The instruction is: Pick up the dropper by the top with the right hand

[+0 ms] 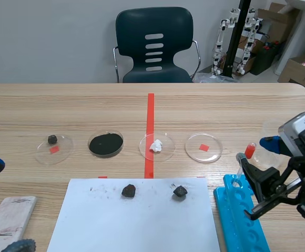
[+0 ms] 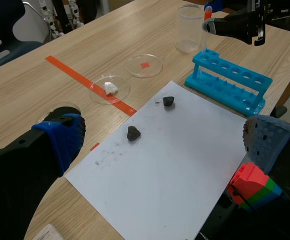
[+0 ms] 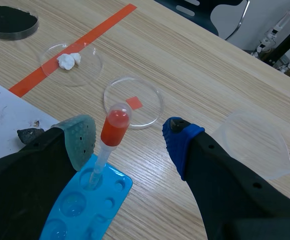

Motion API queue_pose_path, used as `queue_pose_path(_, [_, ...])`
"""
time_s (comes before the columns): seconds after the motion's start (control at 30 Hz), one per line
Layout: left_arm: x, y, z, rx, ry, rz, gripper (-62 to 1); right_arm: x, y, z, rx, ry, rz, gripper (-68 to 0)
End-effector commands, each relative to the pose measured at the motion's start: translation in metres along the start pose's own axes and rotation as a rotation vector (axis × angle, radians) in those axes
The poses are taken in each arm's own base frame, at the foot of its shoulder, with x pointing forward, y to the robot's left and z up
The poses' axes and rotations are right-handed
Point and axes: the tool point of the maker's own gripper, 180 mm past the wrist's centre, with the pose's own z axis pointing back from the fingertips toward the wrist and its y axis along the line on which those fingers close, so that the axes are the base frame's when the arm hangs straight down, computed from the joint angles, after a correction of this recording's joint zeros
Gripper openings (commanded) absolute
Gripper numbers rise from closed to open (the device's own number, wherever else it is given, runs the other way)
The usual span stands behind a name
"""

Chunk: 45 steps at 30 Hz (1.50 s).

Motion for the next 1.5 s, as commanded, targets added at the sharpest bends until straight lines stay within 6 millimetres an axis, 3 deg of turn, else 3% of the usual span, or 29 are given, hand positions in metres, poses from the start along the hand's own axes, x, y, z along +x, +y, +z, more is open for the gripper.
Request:
queue_pose_path(0.0, [0.008,0.0,-0.002,0.003,-0.034,0.001,1.4,0.007,-0.005,-0.002,-0.007,-0.028,0.01,-41.0])
queue_pose_path(0.4, [0.008,0.0,-0.002,0.003,-0.034,0.001,1.4,0.004,-0.005,-0.002,-0.007,-0.012,0.01,-56.9])
queue_pose_path(0.7, [0.008,0.0,-0.002,0.003,-0.034,0.001,1.4,0.004,-0.005,-0.002,-0.007,-0.012,0.01,-65.2])
queue_pose_path(1.07, [0.008,0.0,-0.002,0.003,-0.034,0.001,1.4,0.005,-0.004,-0.002,-0.005,-0.014,0.009,-66.3])
queue_pose_path(1.47, [0.008,0.0,-0.002,0.003,-0.034,0.001,1.4,0.027,0.008,0.009,0.001,-0.054,0.011,-66.5])
